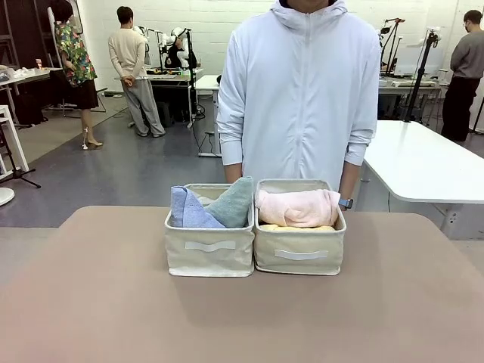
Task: Sort the towels based on their folding style.
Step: Pick up another triangle-folded towel from the table and place it in the left Fabric basket.
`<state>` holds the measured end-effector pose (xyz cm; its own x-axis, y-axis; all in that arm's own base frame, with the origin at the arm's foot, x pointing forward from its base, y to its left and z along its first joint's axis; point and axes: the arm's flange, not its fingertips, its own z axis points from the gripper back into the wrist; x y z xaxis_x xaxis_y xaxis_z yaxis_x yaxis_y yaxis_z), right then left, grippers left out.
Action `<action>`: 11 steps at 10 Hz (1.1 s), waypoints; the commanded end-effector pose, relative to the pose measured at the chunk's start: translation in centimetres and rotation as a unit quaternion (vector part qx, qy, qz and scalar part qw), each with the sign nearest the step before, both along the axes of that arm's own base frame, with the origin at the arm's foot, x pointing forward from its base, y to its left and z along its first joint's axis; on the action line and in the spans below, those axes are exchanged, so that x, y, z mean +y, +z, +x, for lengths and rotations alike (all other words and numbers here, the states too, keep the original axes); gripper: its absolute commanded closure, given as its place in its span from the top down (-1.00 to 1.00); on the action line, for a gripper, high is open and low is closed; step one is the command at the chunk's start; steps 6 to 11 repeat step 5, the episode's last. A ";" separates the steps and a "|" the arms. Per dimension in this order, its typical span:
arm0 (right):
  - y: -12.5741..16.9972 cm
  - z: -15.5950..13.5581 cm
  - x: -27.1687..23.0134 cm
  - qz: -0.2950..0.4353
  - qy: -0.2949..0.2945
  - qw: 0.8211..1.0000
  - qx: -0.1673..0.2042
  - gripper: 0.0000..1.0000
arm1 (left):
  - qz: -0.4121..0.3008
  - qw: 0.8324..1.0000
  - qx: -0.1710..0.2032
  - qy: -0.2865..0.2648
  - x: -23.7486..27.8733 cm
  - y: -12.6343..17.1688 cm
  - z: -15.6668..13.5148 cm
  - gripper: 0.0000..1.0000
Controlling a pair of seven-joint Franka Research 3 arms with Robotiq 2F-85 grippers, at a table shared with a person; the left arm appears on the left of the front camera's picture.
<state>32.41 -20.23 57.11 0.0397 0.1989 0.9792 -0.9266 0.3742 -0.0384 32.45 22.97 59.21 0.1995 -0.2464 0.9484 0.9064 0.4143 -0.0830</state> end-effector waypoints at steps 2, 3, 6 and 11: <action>-0.1 0.1 0.2 0.014 -0.001 1.000 -0.014 1.00 | -0.002 1.000 -0.015 -0.005 0.2 0.0 -0.1 1.00; -0.1 0.1 0.2 0.014 -0.001 1.000 -0.014 1.00 | -0.002 1.000 -0.015 -0.005 0.2 0.0 -0.1 1.00; -0.1 0.1 0.2 0.014 -0.001 1.000 -0.014 1.00 | -0.002 1.000 -0.015 -0.005 0.2 0.0 -0.1 1.00; -0.1 0.1 0.2 0.014 -0.001 1.000 -0.014 1.00 | -0.002 1.000 -0.015 -0.005 0.2 0.0 -0.1 1.00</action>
